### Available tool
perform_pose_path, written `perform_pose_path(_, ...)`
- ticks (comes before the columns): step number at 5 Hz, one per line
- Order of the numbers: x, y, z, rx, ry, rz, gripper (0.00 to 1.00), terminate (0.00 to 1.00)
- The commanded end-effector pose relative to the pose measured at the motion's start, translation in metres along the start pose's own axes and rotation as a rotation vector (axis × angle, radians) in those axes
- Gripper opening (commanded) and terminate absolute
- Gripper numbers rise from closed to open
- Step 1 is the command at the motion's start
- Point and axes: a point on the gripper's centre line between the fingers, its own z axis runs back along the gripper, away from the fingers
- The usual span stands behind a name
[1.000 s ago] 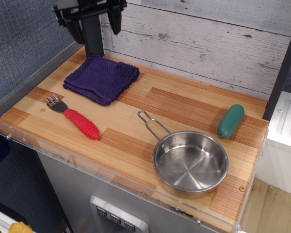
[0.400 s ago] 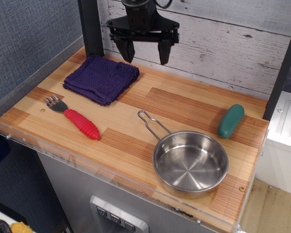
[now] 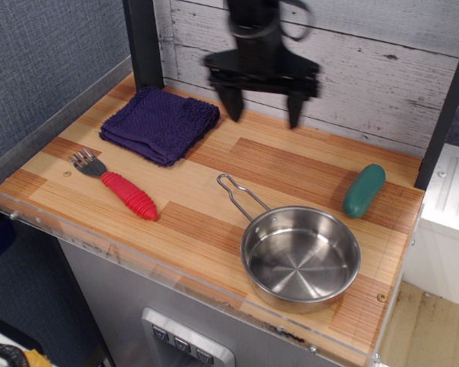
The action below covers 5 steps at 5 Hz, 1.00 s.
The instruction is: Pick the cucumber from right corner and place it left side of the table
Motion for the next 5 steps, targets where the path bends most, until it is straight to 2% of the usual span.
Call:
perform_pose_path(1, 0.002, -0.052, -0.005, -0.043, -0.013, -0.109, 1.00, 0.00)
perform_pose_path(3, -0.018, -0.072, -0.026, -0.054, 0.042, -0.156, 1.00, 0.00)
perform_pose_path(5, -0.030, -0.082, -0.047, -0.013, 0.091, -0.174, 1.00, 0.00)
